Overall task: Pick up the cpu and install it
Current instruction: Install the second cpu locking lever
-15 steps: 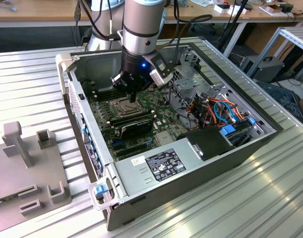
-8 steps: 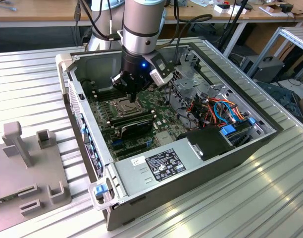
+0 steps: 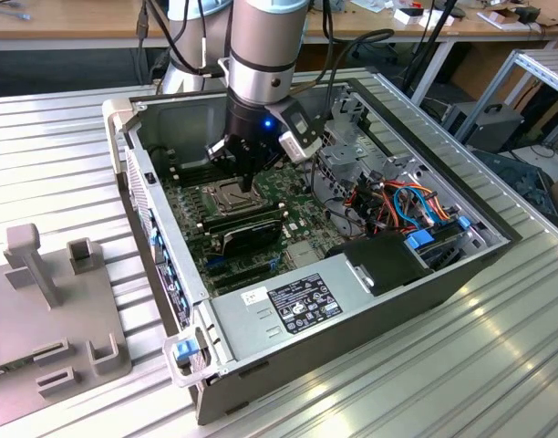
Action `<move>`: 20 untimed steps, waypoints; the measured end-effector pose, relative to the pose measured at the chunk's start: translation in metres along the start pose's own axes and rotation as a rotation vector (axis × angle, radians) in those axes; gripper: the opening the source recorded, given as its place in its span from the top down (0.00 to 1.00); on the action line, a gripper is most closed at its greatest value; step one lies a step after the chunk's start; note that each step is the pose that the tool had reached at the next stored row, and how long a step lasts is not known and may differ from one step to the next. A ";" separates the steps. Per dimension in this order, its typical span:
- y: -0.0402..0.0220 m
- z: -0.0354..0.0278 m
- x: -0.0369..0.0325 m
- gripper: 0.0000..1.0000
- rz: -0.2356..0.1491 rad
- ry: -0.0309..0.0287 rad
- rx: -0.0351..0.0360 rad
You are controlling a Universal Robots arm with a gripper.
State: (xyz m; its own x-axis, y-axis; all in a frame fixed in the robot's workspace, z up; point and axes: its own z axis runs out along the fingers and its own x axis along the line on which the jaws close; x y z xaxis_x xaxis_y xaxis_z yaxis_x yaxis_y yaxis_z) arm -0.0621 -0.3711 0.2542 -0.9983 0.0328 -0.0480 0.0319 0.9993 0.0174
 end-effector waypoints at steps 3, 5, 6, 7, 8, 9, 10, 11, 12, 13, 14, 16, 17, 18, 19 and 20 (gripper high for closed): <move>-0.0002 0.0007 0.0017 0.89 0.000 0.0000 0.0001; -0.0002 0.0015 0.0040 0.89 0.000 0.0000 0.0001; -0.0003 0.0018 0.0049 0.89 0.000 0.0000 0.0001; -0.0003 0.0022 0.0063 0.89 0.000 0.0000 0.0001; -0.0004 0.0024 0.0071 0.89 0.000 0.0000 0.0001; -0.0004 0.0026 0.0084 0.89 0.000 0.0000 0.0002; -0.0004 0.0028 0.0093 0.89 0.000 0.0000 0.0003; -0.0005 0.0032 0.0108 0.89 0.000 0.0000 0.0010; -0.0005 0.0034 0.0116 0.89 0.000 0.0000 0.0015; -0.0005 0.0037 0.0132 0.89 0.000 -0.0001 0.0024; -0.0006 0.0037 0.0132 0.89 0.000 -0.0001 0.0024; -0.0006 0.0037 0.0133 0.89 0.000 -0.0001 0.0024; -0.0006 0.0037 0.0133 0.89 0.000 -0.0001 0.0024; -0.0006 0.0037 0.0133 0.89 0.000 -0.0001 0.0024; -0.0006 0.0037 0.0134 0.89 0.000 -0.0001 0.0024; -0.0006 0.0037 0.0134 0.89 0.000 -0.0001 0.0024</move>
State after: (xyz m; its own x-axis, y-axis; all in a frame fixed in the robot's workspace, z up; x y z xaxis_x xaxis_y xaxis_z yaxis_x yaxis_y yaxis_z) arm -0.0752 -0.3712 0.2498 -0.9983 0.0325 -0.0481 0.0318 0.9994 0.0150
